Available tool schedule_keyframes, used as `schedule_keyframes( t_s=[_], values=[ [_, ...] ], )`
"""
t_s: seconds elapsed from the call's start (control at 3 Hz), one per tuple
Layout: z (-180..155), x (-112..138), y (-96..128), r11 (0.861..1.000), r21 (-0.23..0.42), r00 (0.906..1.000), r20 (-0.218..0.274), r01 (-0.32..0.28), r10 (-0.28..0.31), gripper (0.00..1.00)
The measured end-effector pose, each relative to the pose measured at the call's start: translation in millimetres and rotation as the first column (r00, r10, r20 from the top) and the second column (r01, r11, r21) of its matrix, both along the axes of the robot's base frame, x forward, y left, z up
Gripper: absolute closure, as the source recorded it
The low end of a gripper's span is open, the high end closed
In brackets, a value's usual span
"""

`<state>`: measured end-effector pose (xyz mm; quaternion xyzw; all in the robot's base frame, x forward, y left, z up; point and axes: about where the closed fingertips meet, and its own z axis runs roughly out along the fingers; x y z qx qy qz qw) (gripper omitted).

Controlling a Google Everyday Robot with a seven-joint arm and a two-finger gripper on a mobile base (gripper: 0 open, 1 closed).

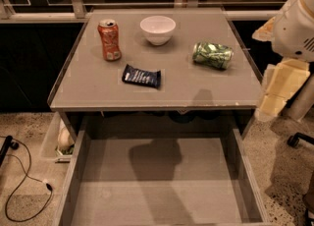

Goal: Place coke can into top drawer

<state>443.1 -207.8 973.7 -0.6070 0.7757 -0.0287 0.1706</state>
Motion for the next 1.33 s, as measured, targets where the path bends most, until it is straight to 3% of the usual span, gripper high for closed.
schedule_keyframes(
  t_s=[0.33, 0.67, 1.0, 1.33],
  values=[
    [-13.3, 23.4, 22.9, 0.99, 0.133, 0.999, 0.033, -0.036, 0.031, 0.0],
    [-13.7, 47.5, 51.9, 0.956, 0.28, 0.9941, 0.091, -0.083, 0.059, 0.0],
    [-2.7, 54.9, 85.0, 0.906, 0.394, 0.984, 0.141, -0.157, 0.109, 0.0],
    [-2.7, 55.0, 85.1, 0.905, 0.394, 0.9839, 0.141, -0.157, 0.109, 0.0]
  ],
)
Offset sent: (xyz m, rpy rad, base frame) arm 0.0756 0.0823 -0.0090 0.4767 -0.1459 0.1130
